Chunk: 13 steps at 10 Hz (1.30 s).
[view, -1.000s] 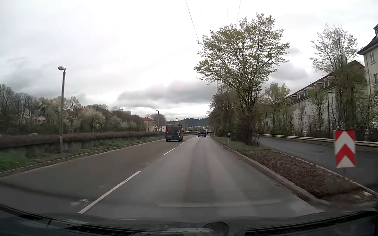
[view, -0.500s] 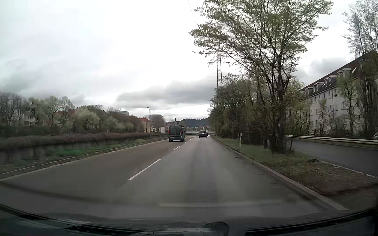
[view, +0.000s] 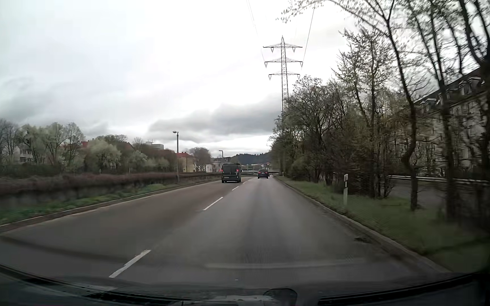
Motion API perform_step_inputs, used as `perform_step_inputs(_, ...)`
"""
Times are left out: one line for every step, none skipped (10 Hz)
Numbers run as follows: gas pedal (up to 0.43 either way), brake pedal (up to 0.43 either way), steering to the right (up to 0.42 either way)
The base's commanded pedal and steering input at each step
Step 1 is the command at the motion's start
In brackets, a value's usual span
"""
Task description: Follow the waypoints while adhering to traffic rules and regulations
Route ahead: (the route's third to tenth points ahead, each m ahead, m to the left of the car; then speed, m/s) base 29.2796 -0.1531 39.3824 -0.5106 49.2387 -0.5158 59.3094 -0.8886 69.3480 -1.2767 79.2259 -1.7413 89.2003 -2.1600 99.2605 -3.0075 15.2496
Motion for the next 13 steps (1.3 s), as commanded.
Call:
perform_step_inputs(0.138,0.000,0.003)
perform_step_inputs(0.138,0.000,0.003)
perform_step_inputs(0.138,0.000,0.004)
perform_step_inputs(0.138,0.000,0.004)
perform_step_inputs(0.138,0.000,0.005)
perform_step_inputs(0.138,0.000,0.005)
perform_step_inputs(0.138,0.000,0.006)
perform_step_inputs(0.138,0.000,0.005)
perform_step_inputs(0.138,0.000,0.006)
perform_step_inputs(0.138,0.000,0.006)
perform_step_inputs(0.138,0.000,0.006)
perform_step_inputs(0.138,0.000,0.006)
perform_step_inputs(0.138,0.000,0.005)
